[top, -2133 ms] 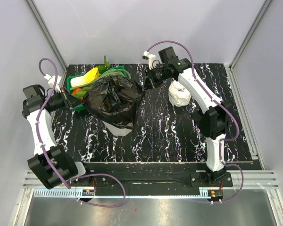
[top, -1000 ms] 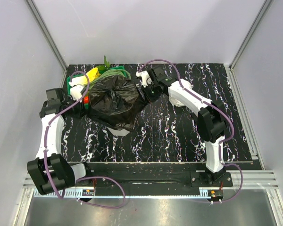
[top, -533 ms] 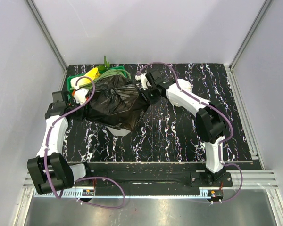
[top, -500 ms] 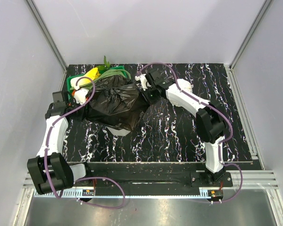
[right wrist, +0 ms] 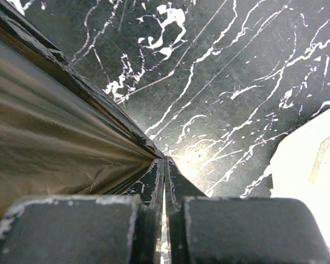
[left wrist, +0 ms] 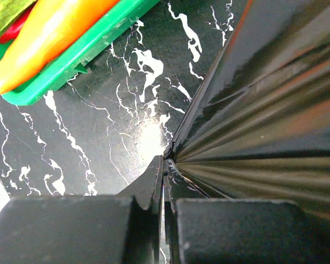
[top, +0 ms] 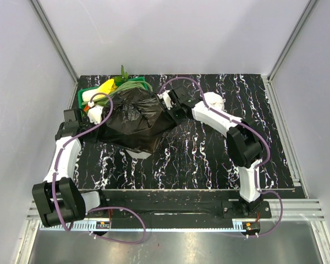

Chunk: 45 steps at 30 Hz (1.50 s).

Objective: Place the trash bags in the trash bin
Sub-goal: Place the trash bag in the trash bin.

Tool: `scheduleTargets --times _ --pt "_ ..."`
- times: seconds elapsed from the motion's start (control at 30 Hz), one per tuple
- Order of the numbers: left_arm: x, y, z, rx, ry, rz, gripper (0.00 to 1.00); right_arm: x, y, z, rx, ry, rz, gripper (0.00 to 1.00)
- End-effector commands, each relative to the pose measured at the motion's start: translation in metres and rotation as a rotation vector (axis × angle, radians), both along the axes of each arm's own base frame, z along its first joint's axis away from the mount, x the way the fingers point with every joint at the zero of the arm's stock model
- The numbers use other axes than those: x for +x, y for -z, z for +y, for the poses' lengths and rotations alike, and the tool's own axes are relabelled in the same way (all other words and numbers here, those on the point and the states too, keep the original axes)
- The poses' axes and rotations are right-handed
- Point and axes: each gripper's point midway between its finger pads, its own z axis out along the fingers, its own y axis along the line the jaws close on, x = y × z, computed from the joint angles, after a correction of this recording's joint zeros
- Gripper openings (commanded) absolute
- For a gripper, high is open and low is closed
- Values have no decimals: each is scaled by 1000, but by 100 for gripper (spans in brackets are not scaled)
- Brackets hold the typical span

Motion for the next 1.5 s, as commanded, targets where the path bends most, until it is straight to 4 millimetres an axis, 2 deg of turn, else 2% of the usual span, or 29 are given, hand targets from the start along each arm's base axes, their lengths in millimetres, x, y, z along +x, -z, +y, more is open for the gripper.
scheduleTargets --times 0.0,0.67,1.03,1.2,1.33,1.47 --pt "4 1 13 74 -22 -38 0 12 -22 -12 -47 9 -124 3" --pt "-1 22 30 175 -56 -35 0 27 -11 -53 -249 24 -279 2" --pt "1 24 33 186 -67 -41 0 34 -18 -57 -286 21 -320 2" --pt "-3 29 36 206 -64 -29 0 32 -8 -60 -307 17 -307 2" --pt "-3 25 34 202 -61 -42 0 31 -7 -60 -304 11 -302 2" --pt "-2 31 37 211 -66 -26 0 32 -5 -62 -326 8 -303 2"
